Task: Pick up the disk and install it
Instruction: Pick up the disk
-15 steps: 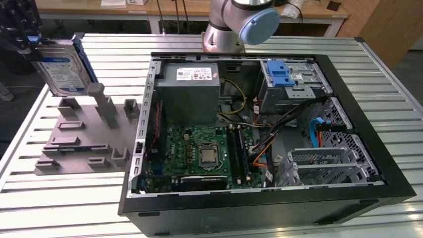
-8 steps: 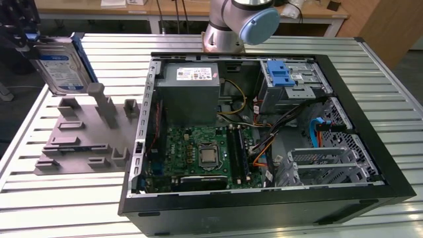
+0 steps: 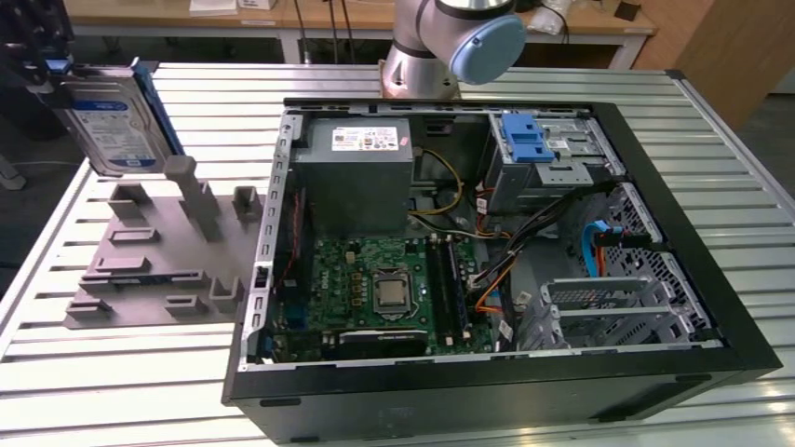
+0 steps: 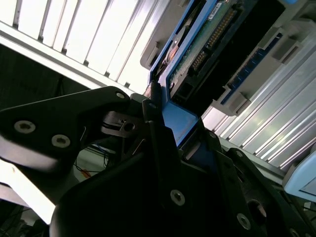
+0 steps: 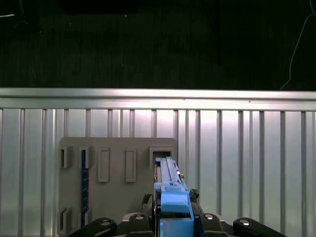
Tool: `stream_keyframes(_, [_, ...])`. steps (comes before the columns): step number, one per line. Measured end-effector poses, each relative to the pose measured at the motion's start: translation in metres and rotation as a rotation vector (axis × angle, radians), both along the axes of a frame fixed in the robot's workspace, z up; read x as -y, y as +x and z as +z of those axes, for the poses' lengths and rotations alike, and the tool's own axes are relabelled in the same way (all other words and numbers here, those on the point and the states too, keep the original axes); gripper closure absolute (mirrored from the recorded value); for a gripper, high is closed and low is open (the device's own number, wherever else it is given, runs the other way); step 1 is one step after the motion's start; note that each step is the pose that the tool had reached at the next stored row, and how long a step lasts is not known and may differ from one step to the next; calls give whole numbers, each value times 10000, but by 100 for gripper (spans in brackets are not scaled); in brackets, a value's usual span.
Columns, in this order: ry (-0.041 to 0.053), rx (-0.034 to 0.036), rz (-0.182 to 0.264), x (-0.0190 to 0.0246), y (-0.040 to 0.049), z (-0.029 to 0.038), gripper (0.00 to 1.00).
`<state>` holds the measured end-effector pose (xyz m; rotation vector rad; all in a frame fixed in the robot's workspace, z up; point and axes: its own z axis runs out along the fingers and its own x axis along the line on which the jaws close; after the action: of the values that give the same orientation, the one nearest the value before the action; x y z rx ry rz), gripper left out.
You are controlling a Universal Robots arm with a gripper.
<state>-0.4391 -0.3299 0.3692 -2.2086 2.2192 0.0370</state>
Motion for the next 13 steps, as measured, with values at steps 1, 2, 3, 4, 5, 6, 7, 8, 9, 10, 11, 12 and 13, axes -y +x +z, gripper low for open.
stream_keyframes(1, [1,1,0,0,0,6,64])
stream_keyframes(2, [0,0,0,0,0,14,64])
stream_keyframes(3, [0,0,0,0,0,21,64])
stream_keyframes(4, [0,0,-1,0,0,28,64])
stream_keyframes(5, [0,0,0,0,0,35,64])
stream_keyframes(6, [0,0,0,0,0,42,64])
stream_keyframes(7, [0,0,0,0,0,48,64])
stream_keyframes(8, [0,0,0,0,0,55,64])
stream_keyframes(9, [0,0,0,0,0,61,64])
stream_keyframes(10, [0,0,0,0,0,68,64])
stream_keyframes(11, [1,0,0,0,0,75,64])
stream_keyframes(12, [0,0,0,0,0,82,64])
stream_keyframes(13, [1,0,0,0,0,89,64])
